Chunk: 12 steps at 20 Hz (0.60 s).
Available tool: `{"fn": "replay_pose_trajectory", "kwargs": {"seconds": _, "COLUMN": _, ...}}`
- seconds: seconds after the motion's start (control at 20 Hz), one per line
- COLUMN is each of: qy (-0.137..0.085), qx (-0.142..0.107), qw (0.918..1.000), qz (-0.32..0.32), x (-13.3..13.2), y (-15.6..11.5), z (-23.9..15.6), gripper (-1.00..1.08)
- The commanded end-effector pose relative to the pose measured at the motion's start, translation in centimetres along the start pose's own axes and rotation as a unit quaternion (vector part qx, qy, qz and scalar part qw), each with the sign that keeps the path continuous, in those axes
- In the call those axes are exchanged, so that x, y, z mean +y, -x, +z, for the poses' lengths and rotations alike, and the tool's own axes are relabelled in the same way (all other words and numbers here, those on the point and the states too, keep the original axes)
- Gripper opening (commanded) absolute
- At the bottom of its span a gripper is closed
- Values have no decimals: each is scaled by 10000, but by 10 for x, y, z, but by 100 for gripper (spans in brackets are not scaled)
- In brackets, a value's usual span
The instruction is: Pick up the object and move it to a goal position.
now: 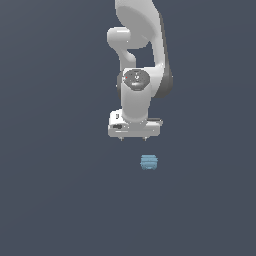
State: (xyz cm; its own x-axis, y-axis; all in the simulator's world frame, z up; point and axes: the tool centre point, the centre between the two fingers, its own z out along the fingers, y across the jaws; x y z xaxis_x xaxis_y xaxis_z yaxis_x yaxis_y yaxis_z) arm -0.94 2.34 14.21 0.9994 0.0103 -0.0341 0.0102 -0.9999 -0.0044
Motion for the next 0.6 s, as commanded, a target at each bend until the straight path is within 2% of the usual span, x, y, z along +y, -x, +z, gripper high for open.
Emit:
{"fn": "replay_pose_trajectory", "kwargs": {"seconds": 0.0, "qy": 0, "qx": 0, "qw": 10000, "qz": 0, "x": 0, "y": 0, "z": 0, "gripper": 100}}
{"fn": "replay_pose_trajectory", "kwargs": {"seconds": 0.55, "qy": 26, "qx": -172, "qw": 9994, "qz": -311, "x": -11, "y": 6, "z": 10, "gripper": 100}}
